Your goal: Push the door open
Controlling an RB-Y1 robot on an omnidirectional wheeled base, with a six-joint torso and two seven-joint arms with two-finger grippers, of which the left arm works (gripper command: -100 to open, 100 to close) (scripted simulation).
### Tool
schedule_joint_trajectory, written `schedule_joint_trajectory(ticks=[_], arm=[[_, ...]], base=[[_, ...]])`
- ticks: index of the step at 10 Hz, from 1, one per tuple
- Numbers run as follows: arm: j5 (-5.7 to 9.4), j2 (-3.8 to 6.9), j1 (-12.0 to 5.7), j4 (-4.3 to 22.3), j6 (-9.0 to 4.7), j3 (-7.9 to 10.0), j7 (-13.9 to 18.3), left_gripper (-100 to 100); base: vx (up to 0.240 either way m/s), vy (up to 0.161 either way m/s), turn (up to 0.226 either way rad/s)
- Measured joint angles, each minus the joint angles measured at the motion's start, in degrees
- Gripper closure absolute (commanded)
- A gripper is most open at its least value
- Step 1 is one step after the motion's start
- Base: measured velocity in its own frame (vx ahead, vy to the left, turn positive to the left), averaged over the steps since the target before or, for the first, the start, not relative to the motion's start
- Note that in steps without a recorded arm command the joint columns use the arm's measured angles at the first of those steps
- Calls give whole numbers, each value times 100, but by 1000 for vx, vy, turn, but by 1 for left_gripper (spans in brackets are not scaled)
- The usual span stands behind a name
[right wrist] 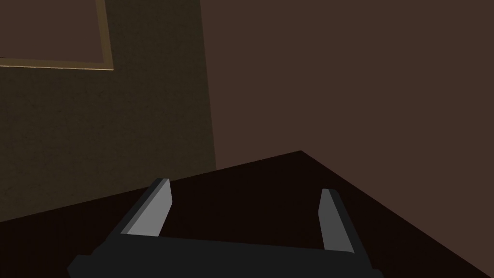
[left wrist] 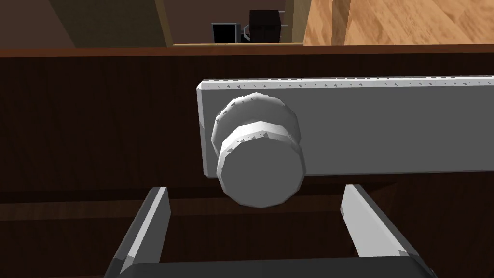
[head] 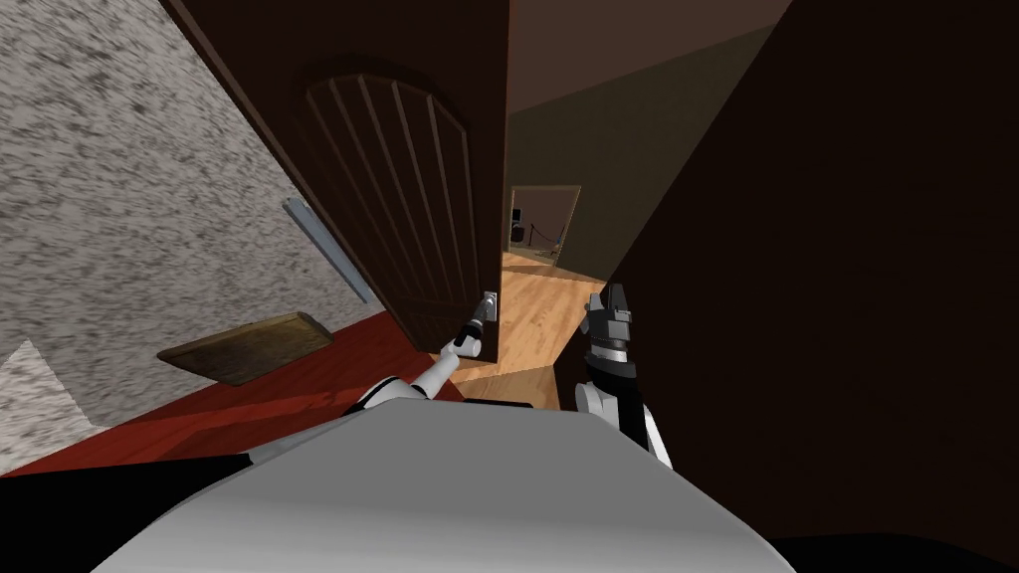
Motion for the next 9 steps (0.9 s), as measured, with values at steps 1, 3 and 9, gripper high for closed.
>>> schedule_joint_trajectory(ticks=[1,3,9], arm=[[-1,-22,8,-5,-10,10,-1,-100],[-2,-57,3,6,-28,20,-5,100],[-2,-55,16,15,-14,17,-4,100]], base=[[202,-34,-23],[38,-7,3],[6,6,13]])
